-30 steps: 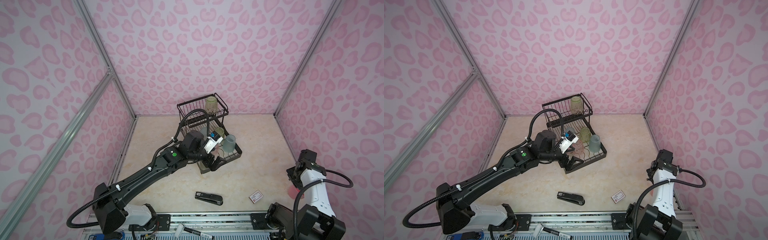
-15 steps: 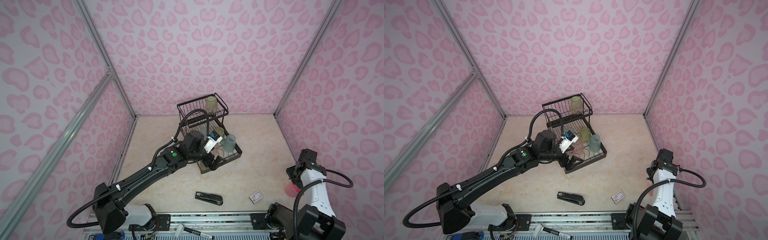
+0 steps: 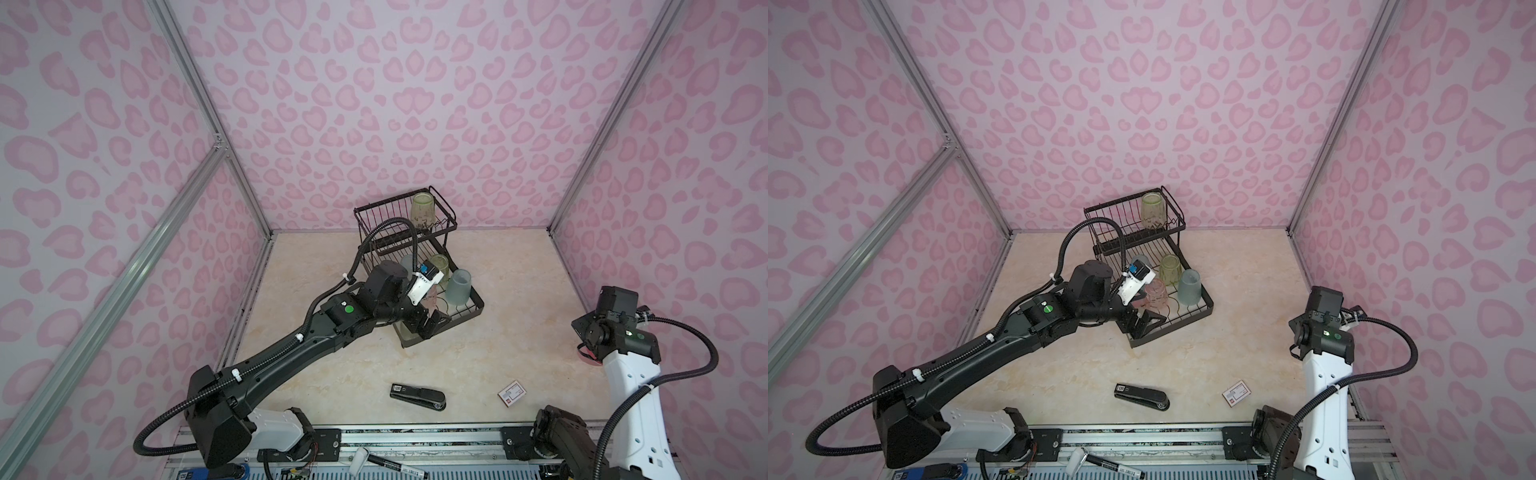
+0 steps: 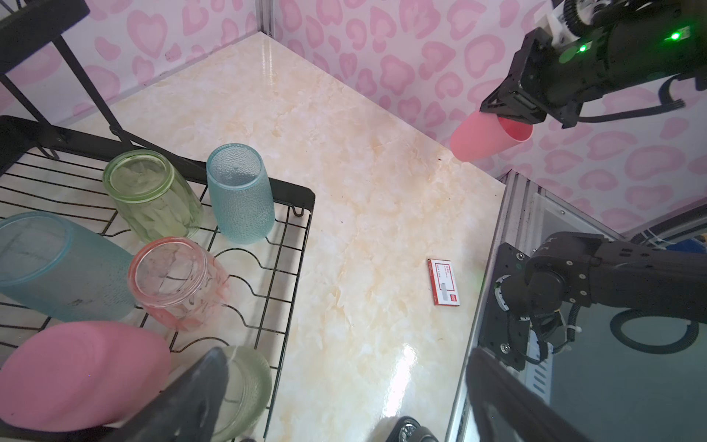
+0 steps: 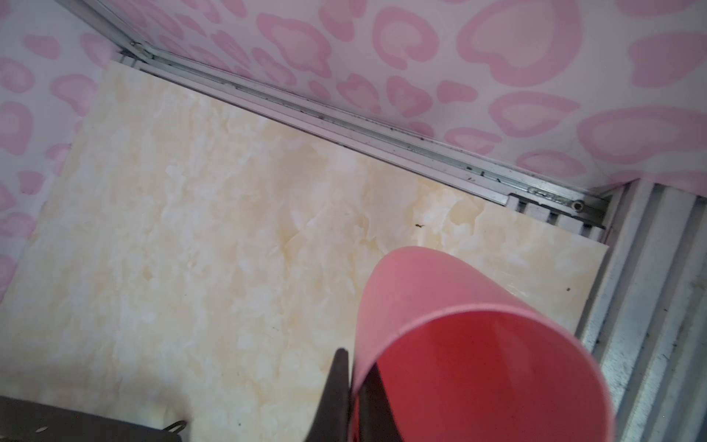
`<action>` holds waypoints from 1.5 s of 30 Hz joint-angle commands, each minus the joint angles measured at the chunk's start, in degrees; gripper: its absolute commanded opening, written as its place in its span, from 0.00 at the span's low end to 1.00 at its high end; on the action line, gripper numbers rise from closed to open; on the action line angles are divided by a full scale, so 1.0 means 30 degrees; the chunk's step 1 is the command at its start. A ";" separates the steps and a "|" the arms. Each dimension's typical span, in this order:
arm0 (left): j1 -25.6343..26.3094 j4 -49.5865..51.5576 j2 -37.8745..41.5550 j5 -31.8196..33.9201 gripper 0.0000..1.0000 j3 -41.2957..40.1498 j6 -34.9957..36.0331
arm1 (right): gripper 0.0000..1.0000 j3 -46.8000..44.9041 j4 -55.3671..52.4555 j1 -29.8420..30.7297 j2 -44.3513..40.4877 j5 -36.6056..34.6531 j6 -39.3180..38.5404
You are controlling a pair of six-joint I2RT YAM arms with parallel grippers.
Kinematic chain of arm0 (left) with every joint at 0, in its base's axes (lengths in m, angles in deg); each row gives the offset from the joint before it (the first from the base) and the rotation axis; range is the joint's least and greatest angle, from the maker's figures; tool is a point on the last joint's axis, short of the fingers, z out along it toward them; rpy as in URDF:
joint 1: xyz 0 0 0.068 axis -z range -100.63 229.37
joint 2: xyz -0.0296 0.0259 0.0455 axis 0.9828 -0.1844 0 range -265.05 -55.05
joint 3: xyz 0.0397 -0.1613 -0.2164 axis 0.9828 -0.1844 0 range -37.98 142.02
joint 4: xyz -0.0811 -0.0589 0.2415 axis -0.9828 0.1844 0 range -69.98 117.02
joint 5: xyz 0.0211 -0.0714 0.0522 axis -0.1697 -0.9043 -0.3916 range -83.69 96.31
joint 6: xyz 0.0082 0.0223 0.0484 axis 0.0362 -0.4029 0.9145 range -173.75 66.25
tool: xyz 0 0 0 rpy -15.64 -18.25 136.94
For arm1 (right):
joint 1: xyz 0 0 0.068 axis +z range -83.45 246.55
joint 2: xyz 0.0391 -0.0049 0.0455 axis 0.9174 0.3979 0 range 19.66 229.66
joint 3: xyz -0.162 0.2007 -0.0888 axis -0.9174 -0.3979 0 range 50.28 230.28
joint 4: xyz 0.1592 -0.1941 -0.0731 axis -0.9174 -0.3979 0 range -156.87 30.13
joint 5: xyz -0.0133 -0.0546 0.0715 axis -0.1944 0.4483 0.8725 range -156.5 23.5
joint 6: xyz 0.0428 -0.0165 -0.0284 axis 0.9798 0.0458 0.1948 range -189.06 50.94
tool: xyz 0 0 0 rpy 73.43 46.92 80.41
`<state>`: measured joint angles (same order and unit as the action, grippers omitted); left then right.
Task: Load cups into a dish rack
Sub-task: Pick up the cup from the bottom-right of the table.
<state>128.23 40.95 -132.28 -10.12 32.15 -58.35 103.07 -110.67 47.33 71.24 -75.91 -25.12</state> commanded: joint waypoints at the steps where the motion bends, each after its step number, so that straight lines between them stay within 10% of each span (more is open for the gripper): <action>1: 0.0006 -0.0194 0.0131 0.0375 0.99 0.0201 -0.0193 | 0.04 0.0604 0.0463 0.1368 -0.0279 -0.0758 0.0372; 23: -0.1858 -0.0444 0.1572 0.5248 0.99 0.0805 -0.3612 | 0.00 0.1913 0.7858 1.1758 -0.2251 -0.2533 -0.3482; 37: -0.4385 0.3688 0.2658 1.1978 1.00 0.3048 -0.6922 | 0.00 -0.1408 1.8166 1.6844 -0.0913 0.0640 -0.7270; 45: -0.6047 0.6459 0.1998 1.1226 0.99 0.4931 -1.0879 | 0.00 -0.1928 2.3995 1.9872 0.2548 0.5045 -0.9188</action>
<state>111.01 56.10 -125.60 24.68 44.89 -84.63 97.83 -49.98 105.29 76.33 -67.83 -49.44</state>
